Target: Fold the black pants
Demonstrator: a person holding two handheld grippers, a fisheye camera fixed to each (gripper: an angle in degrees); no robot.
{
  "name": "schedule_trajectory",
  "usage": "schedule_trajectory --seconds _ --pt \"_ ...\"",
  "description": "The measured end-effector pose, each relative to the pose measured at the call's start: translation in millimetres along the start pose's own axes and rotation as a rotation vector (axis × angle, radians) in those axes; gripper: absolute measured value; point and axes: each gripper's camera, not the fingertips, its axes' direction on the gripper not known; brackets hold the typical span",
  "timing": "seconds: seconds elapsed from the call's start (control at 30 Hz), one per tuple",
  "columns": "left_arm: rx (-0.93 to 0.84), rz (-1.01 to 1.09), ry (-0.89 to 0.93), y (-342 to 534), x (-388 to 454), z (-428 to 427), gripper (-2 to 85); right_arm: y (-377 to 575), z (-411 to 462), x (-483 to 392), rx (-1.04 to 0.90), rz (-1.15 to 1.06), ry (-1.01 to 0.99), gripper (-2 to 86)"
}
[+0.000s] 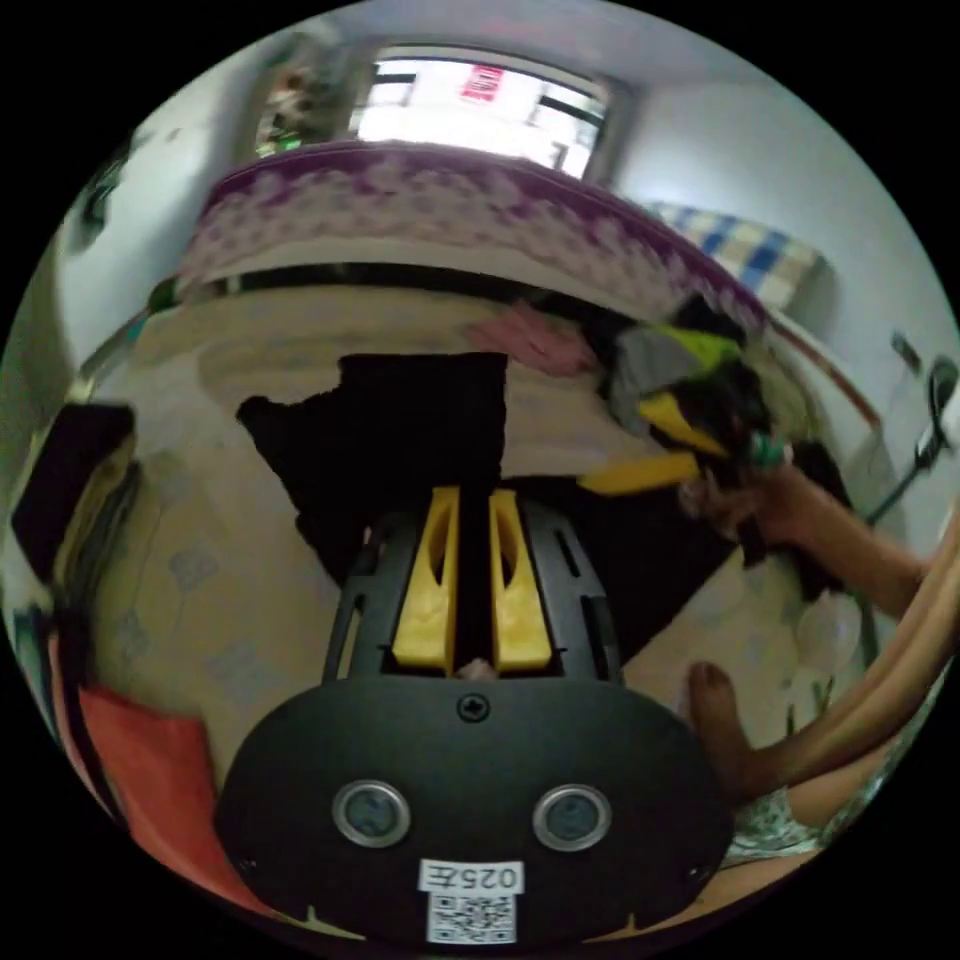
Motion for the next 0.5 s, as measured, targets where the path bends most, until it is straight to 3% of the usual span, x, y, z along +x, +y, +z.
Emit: schedule_trajectory --seconds 0.13,0.27,0.5 --pt "-0.138 0.305 0.04 35.8 92.3 97.0 0.7 12.5 -24.1 56.9 0.034 0.138 -0.039 21.6" --pt "-0.214 0.373 0.03 68.6 125.0 164.9 0.9 38.1 -30.8 119.1 0.016 0.265 -0.016 18.7" --pt "-0.182 0.417 -0.032 73.8 136.5 210.2 0.8 43.0 -22.3 117.3 0.067 0.258 -0.05 12.1"
